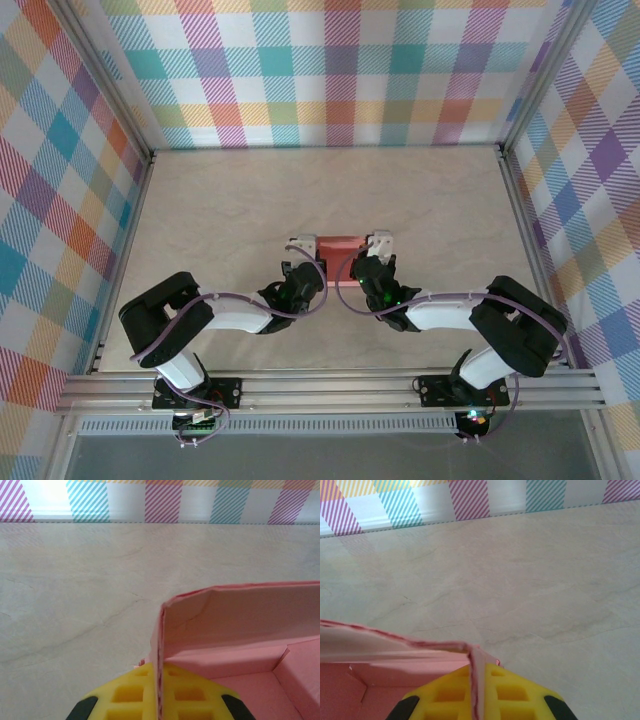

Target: Fold the paper box

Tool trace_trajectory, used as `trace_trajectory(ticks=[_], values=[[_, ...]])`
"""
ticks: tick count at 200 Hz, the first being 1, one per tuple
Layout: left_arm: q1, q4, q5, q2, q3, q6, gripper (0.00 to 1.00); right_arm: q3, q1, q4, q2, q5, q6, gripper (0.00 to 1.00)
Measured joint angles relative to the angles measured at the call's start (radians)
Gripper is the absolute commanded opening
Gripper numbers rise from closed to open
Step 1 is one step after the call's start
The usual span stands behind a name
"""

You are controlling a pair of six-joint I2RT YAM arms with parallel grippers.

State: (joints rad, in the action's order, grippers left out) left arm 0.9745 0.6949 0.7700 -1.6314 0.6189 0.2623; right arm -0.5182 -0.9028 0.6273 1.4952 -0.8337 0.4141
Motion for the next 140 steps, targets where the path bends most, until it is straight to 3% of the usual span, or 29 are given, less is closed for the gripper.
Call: trace_trajectory(ticks=[57,140], values=[[0.000,-0.063,0.002,0.036,-0.002,0.014,0.00,0.018,0.000,0.044,0.000,0.031,-0.101,0.12],[0.007,-0.067,0.002,0.008,-0.002,0.019,0.00,0.087,-0.002,0.116,-0.034,0.130,-0.146,0.41]])
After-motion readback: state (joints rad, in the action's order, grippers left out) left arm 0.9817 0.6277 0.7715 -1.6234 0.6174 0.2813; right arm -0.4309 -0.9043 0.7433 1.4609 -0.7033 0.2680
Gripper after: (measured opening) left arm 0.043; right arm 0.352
